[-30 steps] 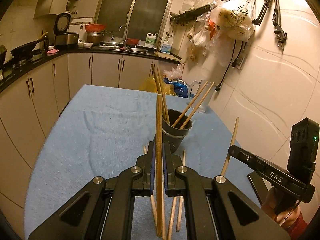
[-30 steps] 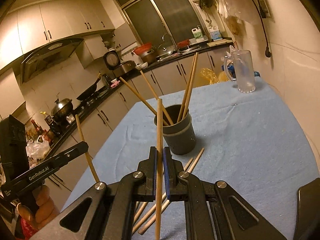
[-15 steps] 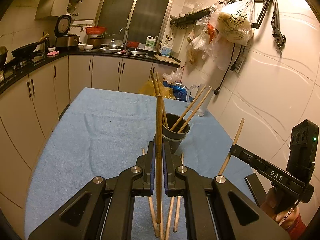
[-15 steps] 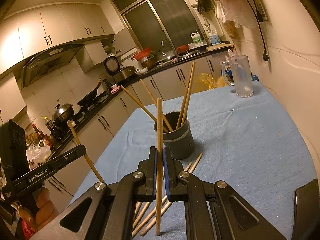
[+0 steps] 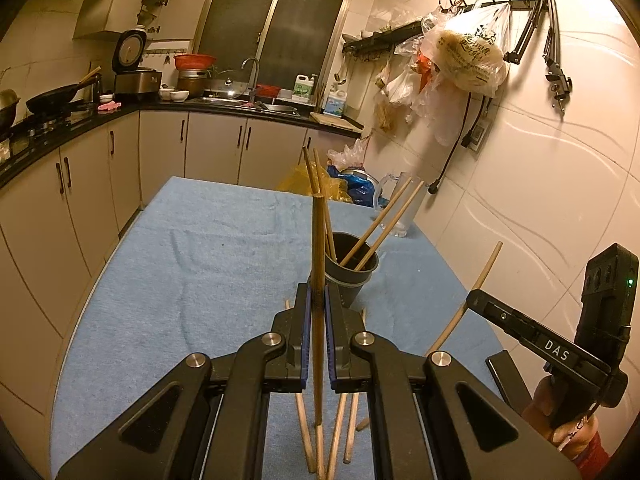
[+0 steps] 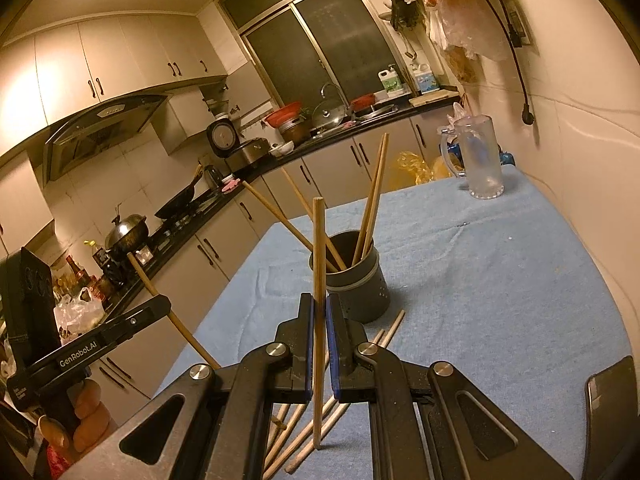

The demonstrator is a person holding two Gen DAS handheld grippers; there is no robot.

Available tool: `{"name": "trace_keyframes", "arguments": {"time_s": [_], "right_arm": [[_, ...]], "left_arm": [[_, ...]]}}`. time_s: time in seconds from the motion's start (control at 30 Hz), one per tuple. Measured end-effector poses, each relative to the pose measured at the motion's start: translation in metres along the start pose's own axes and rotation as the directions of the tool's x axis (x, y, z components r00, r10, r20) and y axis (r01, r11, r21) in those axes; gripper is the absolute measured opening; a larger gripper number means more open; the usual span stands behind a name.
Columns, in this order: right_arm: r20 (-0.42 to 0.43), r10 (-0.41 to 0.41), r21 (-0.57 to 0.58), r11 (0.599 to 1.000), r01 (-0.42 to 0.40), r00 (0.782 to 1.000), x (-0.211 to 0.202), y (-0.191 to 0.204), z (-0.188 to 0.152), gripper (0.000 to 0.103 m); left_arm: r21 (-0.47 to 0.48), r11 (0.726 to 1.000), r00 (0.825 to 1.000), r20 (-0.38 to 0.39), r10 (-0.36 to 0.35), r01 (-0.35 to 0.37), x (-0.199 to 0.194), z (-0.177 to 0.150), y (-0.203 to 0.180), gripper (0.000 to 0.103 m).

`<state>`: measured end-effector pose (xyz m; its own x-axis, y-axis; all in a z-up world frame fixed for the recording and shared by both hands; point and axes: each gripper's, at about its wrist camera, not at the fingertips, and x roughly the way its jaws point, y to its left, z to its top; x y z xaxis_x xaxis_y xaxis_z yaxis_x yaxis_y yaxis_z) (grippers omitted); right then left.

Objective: Organize utensils
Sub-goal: 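Carry the upright chopstick with the left gripper over the grey holder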

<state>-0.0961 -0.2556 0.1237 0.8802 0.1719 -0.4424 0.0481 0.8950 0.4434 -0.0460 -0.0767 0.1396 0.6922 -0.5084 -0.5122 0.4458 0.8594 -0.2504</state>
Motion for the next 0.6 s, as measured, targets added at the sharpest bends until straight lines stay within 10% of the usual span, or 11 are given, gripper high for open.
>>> {"name": "trace_keyframes", "arguments": {"time_s": [0.6], "right_arm": [[0.029, 0.022, 0.025, 0.999, -0.023, 0.999, -0.0090, -0.0062, 0.0072, 0.007]], "left_arm": [[0.013, 1.000, 1.000, 0.005, 0.005, -0.005, 0.0015, 0.0068, -0.0075, 0.006]]}}
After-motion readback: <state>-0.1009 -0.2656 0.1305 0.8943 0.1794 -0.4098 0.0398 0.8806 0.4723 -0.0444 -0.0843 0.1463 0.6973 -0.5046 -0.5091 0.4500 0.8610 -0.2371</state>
